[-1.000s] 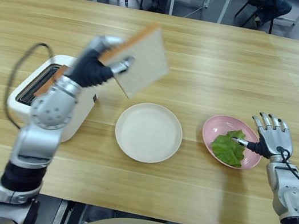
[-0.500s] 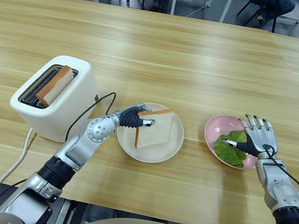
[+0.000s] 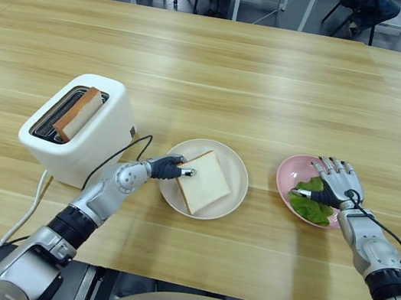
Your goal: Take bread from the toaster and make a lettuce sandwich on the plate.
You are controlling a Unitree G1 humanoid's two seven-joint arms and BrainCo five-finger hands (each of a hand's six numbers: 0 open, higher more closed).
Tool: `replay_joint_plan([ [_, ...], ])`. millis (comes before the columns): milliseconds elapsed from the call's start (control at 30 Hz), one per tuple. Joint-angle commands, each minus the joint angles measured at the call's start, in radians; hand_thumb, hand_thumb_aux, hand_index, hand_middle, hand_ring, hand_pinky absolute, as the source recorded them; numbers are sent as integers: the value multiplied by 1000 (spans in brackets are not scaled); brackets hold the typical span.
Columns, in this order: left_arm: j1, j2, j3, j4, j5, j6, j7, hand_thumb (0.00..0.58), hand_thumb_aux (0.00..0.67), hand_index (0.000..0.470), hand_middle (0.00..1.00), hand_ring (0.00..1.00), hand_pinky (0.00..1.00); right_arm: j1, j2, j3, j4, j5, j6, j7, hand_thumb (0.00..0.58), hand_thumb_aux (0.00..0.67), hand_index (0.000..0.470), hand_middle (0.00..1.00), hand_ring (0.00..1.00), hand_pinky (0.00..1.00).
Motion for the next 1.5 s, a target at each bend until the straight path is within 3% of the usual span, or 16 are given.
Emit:
replay_joint_plan([
  [33, 7, 6, -6, 5, 44, 6, 25, 0, 0, 0, 1000, 1000, 1000, 72, -48, -37, -150, 43, 28, 113, 0, 0, 0, 0, 0, 0],
  [267, -5, 10, 11, -43, 186, 10, 183, 0, 0, 0, 1000, 1000, 1000, 150, -102, -108, -320, 74, 49, 181, 0, 0, 0, 0, 0, 0],
  [300, -5, 9, 15, -65, 212, 8, 218, 0, 0, 0, 925, 925, 925, 157, -104, -111, -323, 77, 46, 188, 0, 0, 0, 0, 0, 0],
  [333, -5, 11, 16, -90, 238, -9, 254, 0, 0, 0, 686, 686, 686, 164, -106, -112, -325, 77, 47, 194, 0, 0, 0, 0, 0, 0],
  [433, 12, 2, 35, -176, 265, -33, 320, 0, 0, 0, 624, 624, 624, 174, -107, -98, -304, 70, 46, 218, 0, 0, 0, 0, 0, 0],
  [467, 23, -2, 44, -205, 264, -35, 333, 0, 0, 0, 537, 537, 537, 179, -106, -94, -300, 69, 45, 226, 71, 42, 29, 0, 0, 0],
  [500, 34, -8, 56, -234, 263, -36, 347, 0, 0, 0, 431, 431, 431, 185, -104, -91, -296, 72, 43, 236, 319, 221, 152, 0, 0, 0],
  [533, 43, -10, 66, -259, 263, -39, 357, 0, 0, 0, 341, 341, 341, 191, -103, -91, -296, 74, 43, 242, 456, 360, 247, 0, 0, 0],
  [600, 65, -10, 91, -305, 269, -41, 382, 0, 0, 0, 314, 314, 314, 198, -101, -92, -295, 79, 40, 254, 566, 568, 390, 0, 0, 0],
  [633, 73, -10, 101, -320, 271, -39, 390, 0, 0, 0, 286, 286, 286, 199, -101, -92, -294, 80, 39, 259, 580, 670, 460, 0, 0, 0],
  [733, 120, -9, 146, -398, 264, -52, 423, 0, 0, 0, 259, 259, 259, 203, -101, -88, -285, 81, 33, 275, 580, 670, 460, 0, 0, 0],
  [767, 143, -6, 162, -431, 262, -61, 432, 0, 0, 0, 259, 259, 259, 205, -103, -88, -289, 78, 35, 282, 574, 604, 415, 0, 0, 0],
  [800, 166, -6, 178, -462, 260, -66, 441, 0, 0, 0, 259, 259, 259, 204, -104, -90, -291, 78, 36, 287, 575, 610, 419, 0, 0, 0],
  [833, 185, -8, 194, -489, 259, -69, 448, 0, 0, 0, 263, 263, 263, 203, -106, -91, -290, 78, 36, 292, 580, 670, 460, 0, 0, 0],
  [1200, 353, -58, 415, -673, 197, -120, 558, 0, 0, 0, 129, 129, 129, 165, -75, -140, -326, 114, 19, 207, 580, 670, 460, 0, 0, 0],
  [1500, 437, -122, 533, -742, 183, -180, 633, 0, 0, 0, 102, 102, 102, 156, -75, -226, -423, 137, 15, 114, 580, 670, 460, 0, 0, 0],
])
